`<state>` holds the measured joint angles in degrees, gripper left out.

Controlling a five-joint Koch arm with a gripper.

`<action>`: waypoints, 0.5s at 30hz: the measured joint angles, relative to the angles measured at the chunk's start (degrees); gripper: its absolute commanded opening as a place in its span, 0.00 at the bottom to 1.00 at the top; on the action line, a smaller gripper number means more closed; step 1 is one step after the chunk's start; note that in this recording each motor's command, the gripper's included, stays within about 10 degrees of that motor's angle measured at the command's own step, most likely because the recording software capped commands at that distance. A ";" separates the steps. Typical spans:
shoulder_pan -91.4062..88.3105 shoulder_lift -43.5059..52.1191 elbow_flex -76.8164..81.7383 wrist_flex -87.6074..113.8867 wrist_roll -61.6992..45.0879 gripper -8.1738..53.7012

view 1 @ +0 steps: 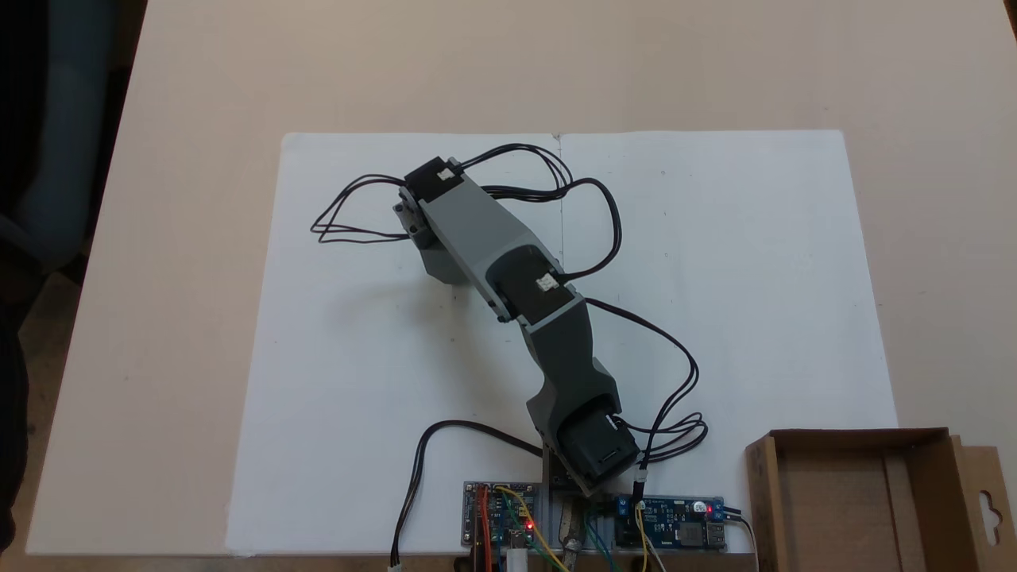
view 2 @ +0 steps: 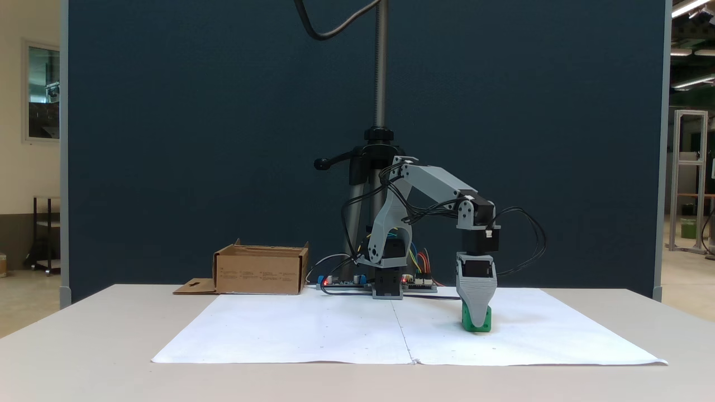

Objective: Grasp a green dice and put it in the bin.

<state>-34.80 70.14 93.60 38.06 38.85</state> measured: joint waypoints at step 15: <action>0.00 -0.88 0.00 -1.14 0.00 0.72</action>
<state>-34.80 69.26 93.60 36.91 38.85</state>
